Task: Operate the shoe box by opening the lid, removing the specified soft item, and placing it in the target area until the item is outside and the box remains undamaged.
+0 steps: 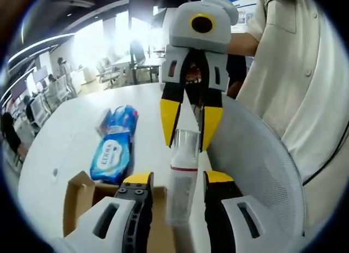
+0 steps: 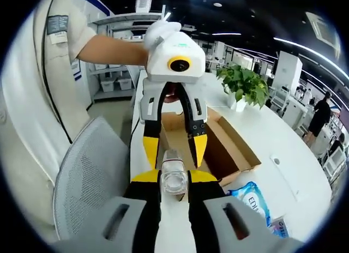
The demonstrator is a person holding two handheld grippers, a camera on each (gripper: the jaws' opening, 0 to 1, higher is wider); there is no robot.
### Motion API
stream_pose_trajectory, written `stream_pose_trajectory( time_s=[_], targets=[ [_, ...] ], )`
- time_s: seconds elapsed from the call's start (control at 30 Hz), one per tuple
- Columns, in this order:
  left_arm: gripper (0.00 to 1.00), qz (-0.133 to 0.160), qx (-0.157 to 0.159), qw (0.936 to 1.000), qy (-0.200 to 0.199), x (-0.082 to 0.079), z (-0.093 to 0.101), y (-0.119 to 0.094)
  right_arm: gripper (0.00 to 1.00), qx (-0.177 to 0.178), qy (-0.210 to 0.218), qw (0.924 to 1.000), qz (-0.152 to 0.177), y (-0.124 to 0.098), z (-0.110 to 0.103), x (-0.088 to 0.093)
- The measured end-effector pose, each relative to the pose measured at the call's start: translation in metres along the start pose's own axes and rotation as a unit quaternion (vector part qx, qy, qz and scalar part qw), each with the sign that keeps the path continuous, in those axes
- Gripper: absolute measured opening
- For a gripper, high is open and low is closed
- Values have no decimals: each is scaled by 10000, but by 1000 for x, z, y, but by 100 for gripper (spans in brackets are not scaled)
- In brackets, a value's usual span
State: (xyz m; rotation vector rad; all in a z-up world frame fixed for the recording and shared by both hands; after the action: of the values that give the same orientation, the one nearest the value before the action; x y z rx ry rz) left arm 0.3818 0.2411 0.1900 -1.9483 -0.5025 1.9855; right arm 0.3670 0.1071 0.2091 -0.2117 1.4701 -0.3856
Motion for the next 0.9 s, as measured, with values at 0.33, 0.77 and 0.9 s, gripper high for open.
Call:
stream_pose_trajectory(
  time_s=[0.33,0.77,0.9],
  targets=[
    [47,228,-724,9969,-217,5,-6,-15,15,-77,-203,9996,-191,-7,22,-3],
    [71,618,-1729,9803,-733,10,-6,-36,15,-186,-397,9974,-573,-24,60,-7],
    [75,687,-2009,9736,-838,15,-4,-43,15,-171,-461,9965,-675,-28,73,-8]
  ],
)
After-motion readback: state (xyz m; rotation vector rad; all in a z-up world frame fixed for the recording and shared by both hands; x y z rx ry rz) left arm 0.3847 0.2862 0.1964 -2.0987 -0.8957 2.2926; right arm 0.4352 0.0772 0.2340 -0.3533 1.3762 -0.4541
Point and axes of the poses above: the point that each gripper's makers call its tool centre point, and the gripper's own axes: y roughly forward along the fingers, z roughly to its right, x roughly out of its underside, the point moved 8 cm from there along -y, roughly backward along the fingers, and after that the axes turned 12 degrees about z, right-handed, at the moved point
